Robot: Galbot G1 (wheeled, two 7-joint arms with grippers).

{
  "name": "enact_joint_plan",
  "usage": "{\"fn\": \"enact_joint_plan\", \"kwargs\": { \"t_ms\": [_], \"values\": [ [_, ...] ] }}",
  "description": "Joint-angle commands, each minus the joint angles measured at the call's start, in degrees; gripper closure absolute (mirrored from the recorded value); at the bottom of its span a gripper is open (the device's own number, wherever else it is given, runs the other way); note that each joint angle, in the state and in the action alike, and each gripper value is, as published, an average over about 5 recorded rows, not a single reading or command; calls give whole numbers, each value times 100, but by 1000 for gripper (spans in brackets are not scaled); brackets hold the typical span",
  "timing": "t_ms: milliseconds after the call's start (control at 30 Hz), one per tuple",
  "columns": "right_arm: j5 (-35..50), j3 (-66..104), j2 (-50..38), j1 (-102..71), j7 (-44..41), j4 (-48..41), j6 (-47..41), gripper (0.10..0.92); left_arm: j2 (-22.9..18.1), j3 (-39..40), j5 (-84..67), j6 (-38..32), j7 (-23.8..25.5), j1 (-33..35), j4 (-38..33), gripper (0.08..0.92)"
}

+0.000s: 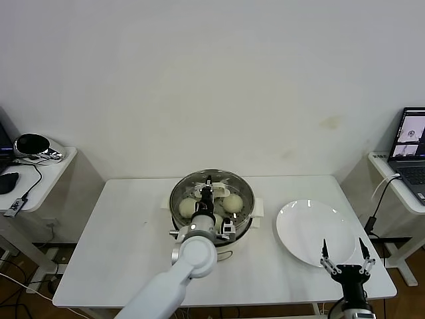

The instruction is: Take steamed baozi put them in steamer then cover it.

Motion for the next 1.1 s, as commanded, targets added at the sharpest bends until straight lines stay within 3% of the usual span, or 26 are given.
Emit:
{"fn": "enact_joint_plan", "kwargs": {
  "t_ms": [33,400,500,667,867,967,1100],
  "values": [
    [3,-4,-19,-13,5,-9,20,203,-98,6,88,-17,-28,-17,165,860],
    [5,-7,-34,-32,3,-10,37,203,-154,-99,31,-47,-149,134,46,859],
    [2,-14,-30,-37,2,1,36,203,-96,-118,-2,-31,-156,213,-145,818],
    [-22,-19,-24,-79,-2,29,39,203,125,-204,-176,-78,-236,661,-831,673],
    [-67,-59,11,-164,-6,127,36,203,698,-611,-589,-219,-469,1784,-2100,500],
    [-68,-64,8,-180,-6,136,45,203,1033,-1019,-1368,-386,-948,2359,-2888,413],
    [-67,-87,-3,-195,-11,151,53,203,1287,-1932,-3302,-844,-2049,3421,-3743,301]
  ]
}}
